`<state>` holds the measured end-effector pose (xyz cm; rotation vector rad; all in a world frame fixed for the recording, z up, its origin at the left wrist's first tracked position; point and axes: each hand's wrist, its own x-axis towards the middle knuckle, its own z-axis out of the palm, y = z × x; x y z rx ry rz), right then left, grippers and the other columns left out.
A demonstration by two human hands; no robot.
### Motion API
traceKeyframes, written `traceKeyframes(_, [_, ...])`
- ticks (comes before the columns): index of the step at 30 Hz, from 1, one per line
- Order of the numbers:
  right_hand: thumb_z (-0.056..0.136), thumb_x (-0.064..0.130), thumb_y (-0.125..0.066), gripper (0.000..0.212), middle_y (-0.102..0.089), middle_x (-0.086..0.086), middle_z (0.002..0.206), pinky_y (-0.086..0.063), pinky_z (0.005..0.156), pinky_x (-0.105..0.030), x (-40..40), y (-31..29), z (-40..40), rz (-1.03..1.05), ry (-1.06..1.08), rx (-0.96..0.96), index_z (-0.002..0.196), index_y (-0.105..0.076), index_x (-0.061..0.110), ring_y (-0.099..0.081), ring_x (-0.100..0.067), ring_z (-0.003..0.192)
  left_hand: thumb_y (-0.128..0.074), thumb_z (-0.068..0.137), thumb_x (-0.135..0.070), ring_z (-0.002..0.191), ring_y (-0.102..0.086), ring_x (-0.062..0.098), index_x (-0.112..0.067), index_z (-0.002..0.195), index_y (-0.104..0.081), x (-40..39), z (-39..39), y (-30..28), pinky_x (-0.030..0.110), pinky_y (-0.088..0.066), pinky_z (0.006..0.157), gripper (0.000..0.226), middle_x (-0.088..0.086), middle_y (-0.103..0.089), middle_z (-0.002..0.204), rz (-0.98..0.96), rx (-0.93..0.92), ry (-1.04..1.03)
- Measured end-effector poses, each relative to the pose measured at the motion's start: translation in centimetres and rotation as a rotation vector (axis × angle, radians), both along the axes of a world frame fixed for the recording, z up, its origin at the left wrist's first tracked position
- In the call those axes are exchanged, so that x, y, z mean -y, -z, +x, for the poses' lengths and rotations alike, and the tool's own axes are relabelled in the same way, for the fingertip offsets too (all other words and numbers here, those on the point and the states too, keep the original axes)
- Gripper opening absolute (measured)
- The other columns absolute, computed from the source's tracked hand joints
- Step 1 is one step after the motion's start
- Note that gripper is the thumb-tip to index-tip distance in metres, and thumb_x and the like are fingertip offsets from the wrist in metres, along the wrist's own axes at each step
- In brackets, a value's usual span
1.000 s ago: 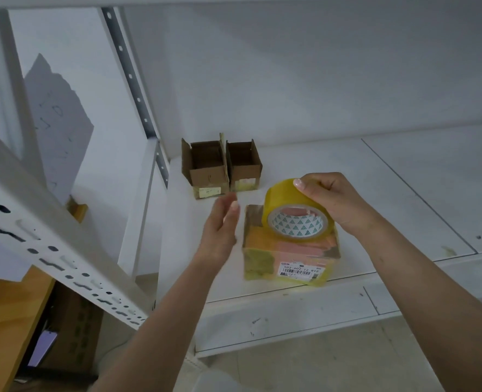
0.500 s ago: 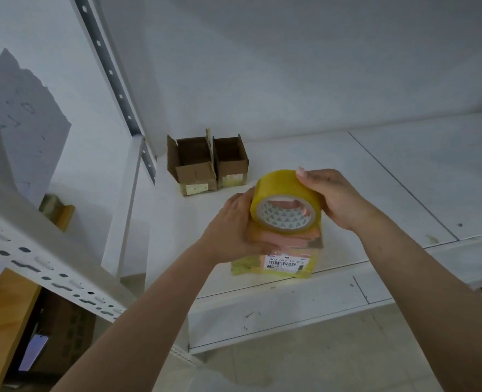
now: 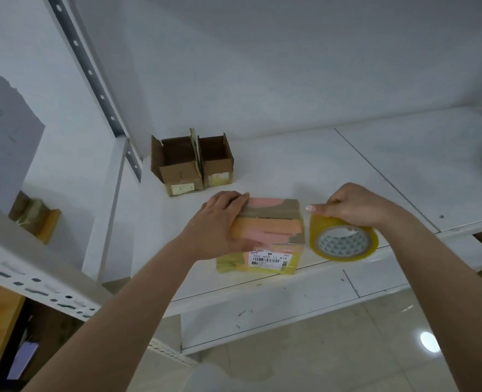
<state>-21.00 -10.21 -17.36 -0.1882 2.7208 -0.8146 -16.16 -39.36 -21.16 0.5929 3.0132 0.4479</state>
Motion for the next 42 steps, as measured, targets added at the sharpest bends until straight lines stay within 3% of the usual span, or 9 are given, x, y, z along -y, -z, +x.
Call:
traceKeyframes(11, [0.046,0.082,-0.058,0.081,-0.069,-0.004,0.057,-0.044,0.048,-0.021,0.3,3.4,0.5,-0.164,0.045,0.117,0.069,-0.073,0.006,-0.065,-0.014,0.047,0.000,0.064,-0.095,0.149,0.015,0.023,-0.020,0.155,0.007,-2.2,0.5,-1.4,0.054,0.012,0.116,0.118,0.002,0.007,0.163,-0.302,-0.042,-0.005])
traceKeyframes(18, [0.057,0.078,-0.062,0.075,-0.070,-0.008,0.063,-0.049,0.056,-0.027,0.5,3.8,0.6,-0.181,0.051,0.095,0.072,-0.074,0.006,-0.067,-0.017,0.052,-0.012,0.094,-0.067,0.149,0.013,0.024,-0.031,0.155,0.003,-6.1,2.1,0.1,0.049,-0.005,0.120,0.072,-0.006,0.010,0.163,-0.303,-0.032,0.062])
traceKeyframes(21, [0.072,0.068,-0.065,0.060,-0.070,-0.004,0.061,-0.048,0.053,-0.025,0.5,3.5,0.7,-0.155,0.064,0.094,0.071,-0.074,0.009,-0.067,-0.017,0.052,-0.016,0.092,-0.068,0.150,0.002,0.015,-0.030,0.154,-0.017,-4.8,2.3,-1.0,0.038,-0.007,0.121,0.073,-0.006,-0.010,0.163,0.160,0.101,0.073])
traceKeyframes(24, [0.060,0.076,-0.060,0.067,-0.071,-0.004,0.061,-0.049,0.055,-0.026,0.5,3.2,1.0,-0.161,0.068,0.095,0.069,-0.074,0.011,-0.069,-0.018,0.054,-0.040,0.100,-0.049,0.135,-0.040,0.007,-0.028,0.139,-0.051,-1.6,2.4,-1.0,0.024,-0.032,0.106,0.046,-0.007,-0.050,0.144,0.803,-0.128,-0.379])
traceKeyframes(28, [0.054,0.079,-0.056,0.071,-0.072,-0.004,0.065,-0.051,0.058,-0.028,0.9,3.1,1.2,-0.172,0.059,0.087,0.071,-0.075,0.012,-0.071,-0.020,0.061,-0.053,0.097,-0.032,0.125,-0.048,0.027,-0.012,0.135,-0.049,3.2,1.8,2.7,0.038,-0.041,0.100,0.043,0.010,-0.053,0.134,0.359,0.019,-0.798])
traceKeyframes(33, [0.052,0.079,-0.055,0.069,-0.071,0.001,0.063,-0.049,0.059,-0.027,1.2,3.2,1.2,-0.166,0.067,0.089,0.072,-0.074,0.016,-0.070,-0.018,0.062,-0.041,0.096,-0.012,0.109,-0.049,0.027,-0.006,0.111,-0.062,3.5,2.9,7.4,0.032,-0.040,0.073,0.026,0.010,-0.056,0.111,-0.184,0.097,-0.689])
traceKeyframes(36, [0.050,0.081,-0.055,0.071,-0.072,0.001,0.064,-0.049,0.059,-0.027,1.2,3.2,1.1,-0.167,0.078,0.103,0.073,-0.075,0.017,-0.071,-0.018,0.063,-0.044,0.092,-0.008,0.099,-0.059,0.027,-0.005,0.101,-0.067,3.7,2.2,6.9,0.028,-0.039,0.068,0.024,0.010,-0.063,0.101,-0.268,0.114,-0.682])
traceKeyframes(39, [0.052,0.080,-0.056,0.071,-0.071,0.000,0.063,-0.048,0.057,-0.025,1.2,3.3,1.1,-0.172,0.078,0.097,0.073,-0.075,0.015,-0.070,-0.016,0.060,-0.052,0.090,-0.009,0.087,-0.062,0.034,0.000,0.094,-0.059,5.4,1.5,4.6,0.034,-0.044,0.066,0.012,0.017,-0.062,0.092,0.055,0.041,-0.807])
traceKeyframes(42, [0.067,0.071,-0.063,0.062,-0.071,-0.003,0.064,-0.049,0.055,-0.024,1.8,3.3,1.0,-0.188,0.069,0.100,0.074,-0.075,0.010,-0.070,-0.018,0.059,-0.049,0.095,-0.009,0.067,-0.053,0.017,-0.004,0.094,-0.046,5.1,0.9,0.1,0.027,-0.040,0.054,0.005,0.007,-0.053,0.081,0.465,-0.232,-0.734])
